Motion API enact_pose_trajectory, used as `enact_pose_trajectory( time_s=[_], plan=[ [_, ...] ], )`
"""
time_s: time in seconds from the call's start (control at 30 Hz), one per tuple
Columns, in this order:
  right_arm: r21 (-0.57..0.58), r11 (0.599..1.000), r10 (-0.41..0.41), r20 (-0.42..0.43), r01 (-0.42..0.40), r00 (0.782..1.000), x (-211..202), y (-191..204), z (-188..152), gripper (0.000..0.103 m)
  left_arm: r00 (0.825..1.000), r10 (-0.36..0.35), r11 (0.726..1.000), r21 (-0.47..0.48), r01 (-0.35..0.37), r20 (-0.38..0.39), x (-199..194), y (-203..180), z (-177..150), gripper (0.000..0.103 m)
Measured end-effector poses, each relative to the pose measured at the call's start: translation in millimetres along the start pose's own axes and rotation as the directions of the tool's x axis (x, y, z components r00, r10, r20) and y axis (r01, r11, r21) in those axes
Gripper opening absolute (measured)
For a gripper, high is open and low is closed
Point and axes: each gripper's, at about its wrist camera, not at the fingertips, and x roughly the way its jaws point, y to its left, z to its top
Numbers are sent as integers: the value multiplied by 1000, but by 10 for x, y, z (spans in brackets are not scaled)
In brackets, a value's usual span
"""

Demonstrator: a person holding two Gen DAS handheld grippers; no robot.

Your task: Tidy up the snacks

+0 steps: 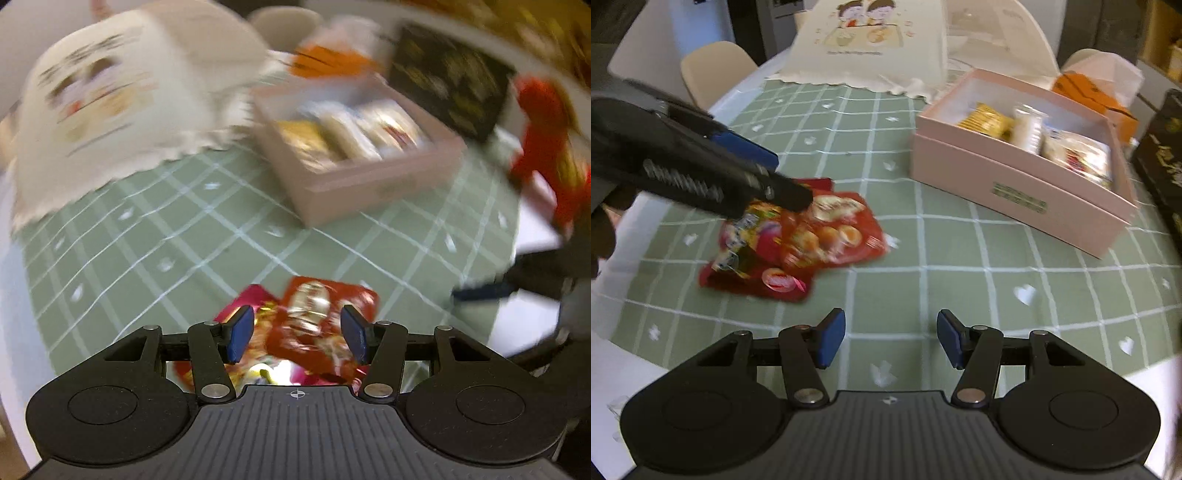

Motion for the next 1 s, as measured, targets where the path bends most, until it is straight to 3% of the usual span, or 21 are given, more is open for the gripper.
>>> enact_pose_trajectory(
  time_s=[0.1,0.23,0.37,0.43,0.63,0.9,1.0],
  plan=[
    [13,999,-48,-7,48,999,-24,-128,-108,56,998,-42,997,66,45,-52,132,-126,-12,58],
    [80,995,-51,-4,51,999,-61,-316,-228,61,996,-26,991,126,37,-89,248,-241,-24,60],
    [84,995,-60,12,59,998,-66,-344,-269,63,993,-41,981,182,61,-111,292,-310,-24,70],
    [89,994,-67,20,65,998,-57,-343,-272,66,993,-39,983,174,58,-107,295,-295,-3,70],
    [111,991,-87,58,80,995,-57,-324,-338,72,992,-56,997,37,61,-115,390,-80,130,67],
    [117,990,-84,61,77,995,-36,-288,-349,82,985,-34,992,112,54,-171,598,-160,220,77],
    [117,990,-85,74,76,994,-39,-284,-372,83,976,-75,986,131,103,-204,622,-146,248,77]
  ],
)
